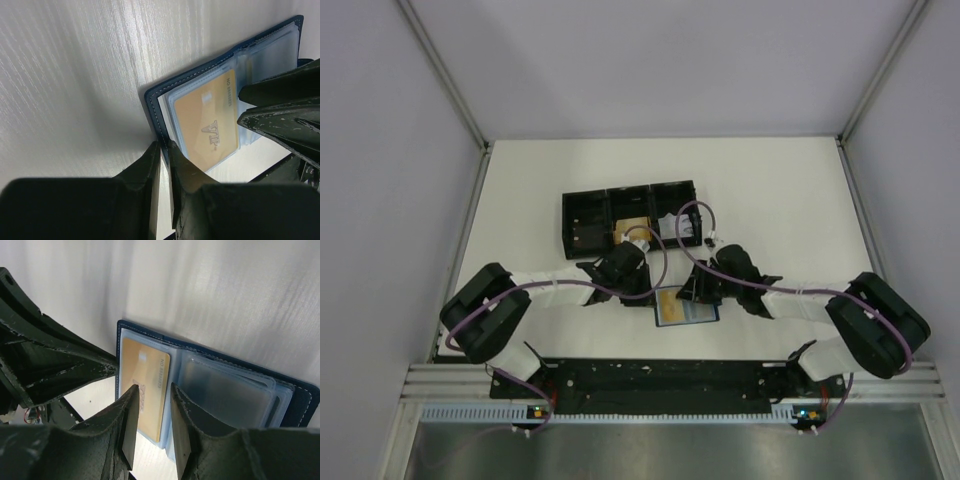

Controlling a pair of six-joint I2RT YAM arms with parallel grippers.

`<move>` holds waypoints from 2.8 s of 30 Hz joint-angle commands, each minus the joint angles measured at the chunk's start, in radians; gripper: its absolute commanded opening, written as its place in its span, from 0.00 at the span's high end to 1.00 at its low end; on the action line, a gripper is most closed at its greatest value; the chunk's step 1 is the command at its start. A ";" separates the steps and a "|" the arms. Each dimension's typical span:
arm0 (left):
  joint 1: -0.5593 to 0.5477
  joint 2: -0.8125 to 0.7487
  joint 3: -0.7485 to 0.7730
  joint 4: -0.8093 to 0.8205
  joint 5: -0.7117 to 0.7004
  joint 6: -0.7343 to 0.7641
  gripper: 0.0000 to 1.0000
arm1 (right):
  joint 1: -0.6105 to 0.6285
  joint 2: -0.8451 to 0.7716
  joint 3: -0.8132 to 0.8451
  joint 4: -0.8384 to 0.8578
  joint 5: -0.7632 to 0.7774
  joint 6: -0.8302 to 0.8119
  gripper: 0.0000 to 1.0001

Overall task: Take the credit cards out of the card holder
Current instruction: Remove the credit card from the card holder.

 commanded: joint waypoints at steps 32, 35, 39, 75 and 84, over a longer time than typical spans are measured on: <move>0.007 -0.270 -0.099 -0.017 -0.059 -0.064 0.77 | 0.012 0.204 0.061 0.210 -0.205 0.015 0.78; 0.002 -0.227 -0.062 -0.007 -0.033 -0.052 0.77 | 0.012 0.202 0.061 0.207 -0.202 0.012 0.79; -0.004 -0.152 -0.022 -0.004 -0.028 -0.036 0.81 | 0.012 0.194 0.064 0.194 -0.196 0.003 0.78; -0.001 -0.012 -0.128 0.058 -0.028 -0.087 1.00 | -0.036 0.165 0.035 0.196 -0.245 -0.036 1.00; 0.007 -0.030 -0.143 0.058 -0.031 -0.084 1.00 | -0.114 0.162 0.004 0.210 -0.285 -0.040 1.00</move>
